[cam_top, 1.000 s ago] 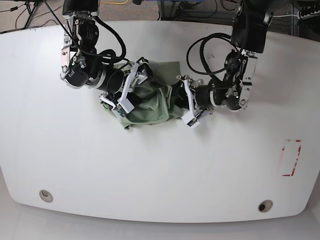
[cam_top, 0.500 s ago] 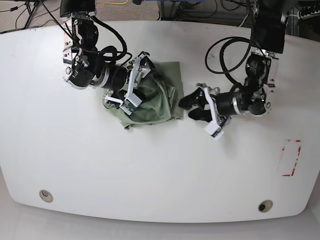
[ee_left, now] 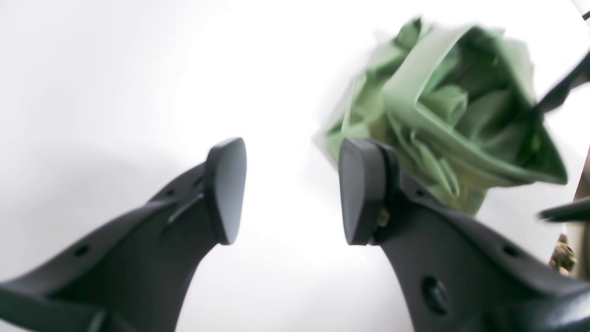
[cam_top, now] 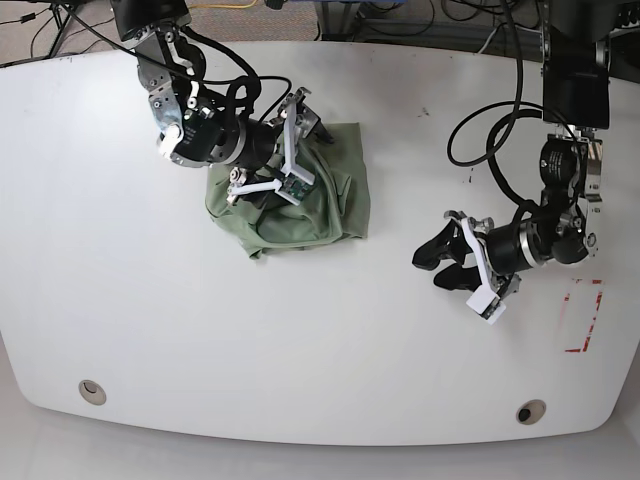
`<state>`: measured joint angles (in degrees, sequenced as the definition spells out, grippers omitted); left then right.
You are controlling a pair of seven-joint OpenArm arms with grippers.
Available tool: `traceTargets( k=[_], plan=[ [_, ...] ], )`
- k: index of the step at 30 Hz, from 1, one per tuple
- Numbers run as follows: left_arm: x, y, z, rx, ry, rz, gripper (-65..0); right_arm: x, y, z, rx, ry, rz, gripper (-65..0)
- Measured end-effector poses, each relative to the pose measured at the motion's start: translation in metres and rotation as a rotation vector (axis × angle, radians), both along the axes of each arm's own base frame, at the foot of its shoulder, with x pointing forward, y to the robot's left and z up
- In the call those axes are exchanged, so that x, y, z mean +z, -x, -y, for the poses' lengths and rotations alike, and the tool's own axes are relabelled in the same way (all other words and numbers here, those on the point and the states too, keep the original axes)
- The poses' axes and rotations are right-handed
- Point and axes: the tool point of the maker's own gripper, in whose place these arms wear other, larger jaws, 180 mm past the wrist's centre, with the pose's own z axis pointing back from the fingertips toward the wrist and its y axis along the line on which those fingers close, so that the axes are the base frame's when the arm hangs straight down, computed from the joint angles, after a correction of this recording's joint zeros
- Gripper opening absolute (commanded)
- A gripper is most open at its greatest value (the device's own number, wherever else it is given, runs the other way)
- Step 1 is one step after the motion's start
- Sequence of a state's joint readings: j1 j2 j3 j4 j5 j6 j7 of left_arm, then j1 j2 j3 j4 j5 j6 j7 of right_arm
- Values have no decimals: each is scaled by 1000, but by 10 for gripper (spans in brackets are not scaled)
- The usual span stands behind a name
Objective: Layout the t-shirt on the table in an organized manner, then fold the t-shirt properly
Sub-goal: 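Release the shirt with the left gripper and move it aside, then press and tuck the bunched shirt with the right gripper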
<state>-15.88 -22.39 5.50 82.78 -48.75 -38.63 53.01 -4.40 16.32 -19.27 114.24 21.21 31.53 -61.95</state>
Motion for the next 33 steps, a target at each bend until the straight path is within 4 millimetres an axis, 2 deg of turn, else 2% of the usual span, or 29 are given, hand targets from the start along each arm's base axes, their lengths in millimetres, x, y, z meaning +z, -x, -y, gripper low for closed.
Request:
traceTargets(
  k=[6,13,18,24,28,33],
  plan=[
    [0,-1,-3,4,-9,2,-343,-11,1,5,8,96,35,-487],
    [-4,3,-1,-1,-6,-10,-343,-17,-3,19,-11,170,56,-628],
    [-8,6,-1,0,-7,-21,-343,-23,-2,20,-12,182,44,-650],
    [-12,10,-1,-1,-7,-32,-343,-17,3,16,-10,165,53,-650],
    [-11,9,-1,0,-5,-29,-343,-14,7,0,-19,126,44,-650],
    [-14,10,-2,2,-12,-35,-343,-6,11,-30,1,49,41,-650]
  ],
)
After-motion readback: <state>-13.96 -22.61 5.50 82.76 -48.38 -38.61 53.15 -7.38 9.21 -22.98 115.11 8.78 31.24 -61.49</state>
